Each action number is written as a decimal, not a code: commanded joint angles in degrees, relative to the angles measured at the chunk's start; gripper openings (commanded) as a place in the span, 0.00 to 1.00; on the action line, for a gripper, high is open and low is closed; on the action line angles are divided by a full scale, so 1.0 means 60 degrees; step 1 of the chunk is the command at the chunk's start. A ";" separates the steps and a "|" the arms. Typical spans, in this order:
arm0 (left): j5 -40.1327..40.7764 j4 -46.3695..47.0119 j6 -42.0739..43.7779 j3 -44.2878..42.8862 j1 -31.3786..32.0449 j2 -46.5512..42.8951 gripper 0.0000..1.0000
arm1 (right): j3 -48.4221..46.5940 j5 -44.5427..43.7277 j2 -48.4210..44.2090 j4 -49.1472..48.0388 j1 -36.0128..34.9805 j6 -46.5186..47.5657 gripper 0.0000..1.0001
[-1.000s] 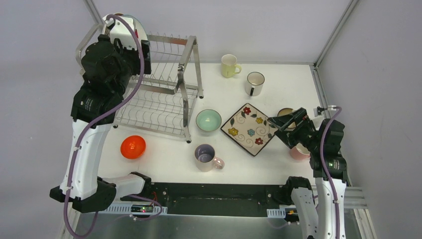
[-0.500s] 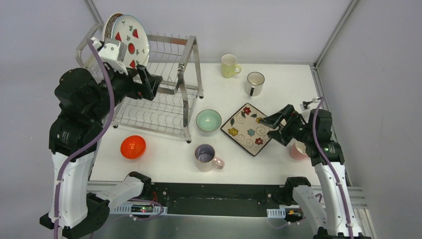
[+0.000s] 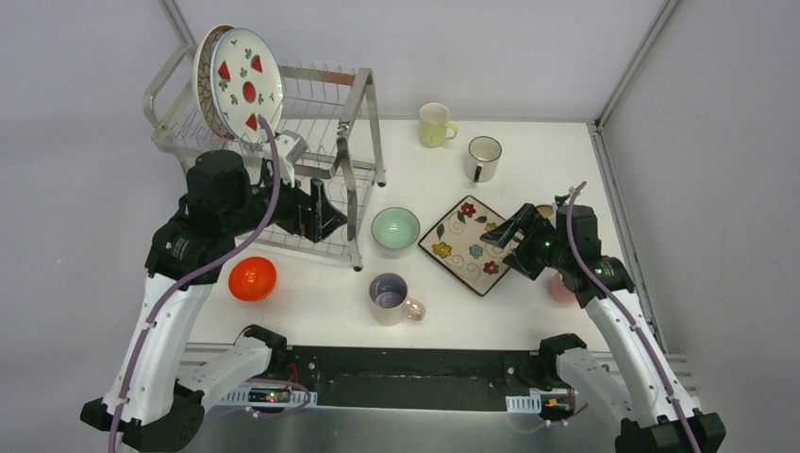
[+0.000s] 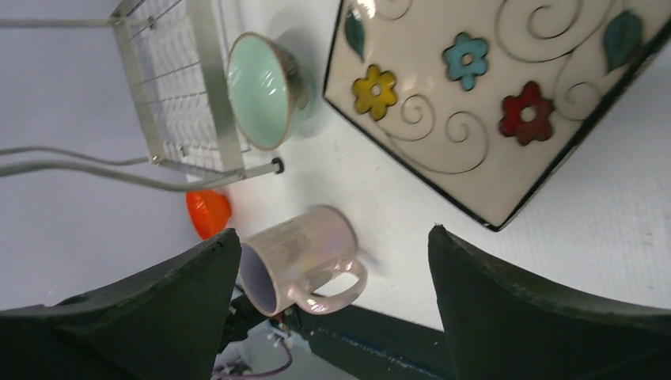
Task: Load the mixed dishes into the dish rack
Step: Pick up the plate at the center of the board.
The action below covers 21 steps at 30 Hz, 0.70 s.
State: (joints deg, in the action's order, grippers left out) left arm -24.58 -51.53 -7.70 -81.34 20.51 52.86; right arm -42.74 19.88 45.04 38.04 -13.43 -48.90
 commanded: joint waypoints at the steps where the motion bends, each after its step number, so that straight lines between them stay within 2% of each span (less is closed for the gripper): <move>1: -0.0891 0.0286 0.0059 0.0462 -0.0031 -0.0636 0.92 | 0.0182 -0.1759 0.0001 -0.0219 -0.0047 0.0308 0.90; 6: -0.0912 0.0566 -0.0199 0.1313 -0.0035 -0.1245 0.93 | 0.0788 -0.2867 -0.0153 -0.0532 -0.0034 0.0169 0.90; 10: -0.0093 0.0764 -0.0957 0.1879 -0.0035 -0.1680 0.93 | 0.1451 -0.3414 -0.0226 -0.1174 -0.0020 -0.0052 0.87; 13: -0.0043 0.0855 -0.1067 0.1997 -0.0035 -0.1927 0.93 | 0.1784 -0.3745 -0.0172 -0.1489 -0.0031 -0.0060 0.85; 21: 0.0334 0.0878 -0.1055 0.1744 -0.0035 -0.2138 0.92 | 0.2754 -0.3401 0.0002 -0.2819 0.0045 -0.0017 0.67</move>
State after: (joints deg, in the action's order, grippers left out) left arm -24.80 -49.34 -12.88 -69.54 20.51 40.69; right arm -28.29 0.23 44.60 28.38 -13.43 -48.90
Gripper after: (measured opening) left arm 0.927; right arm 0.699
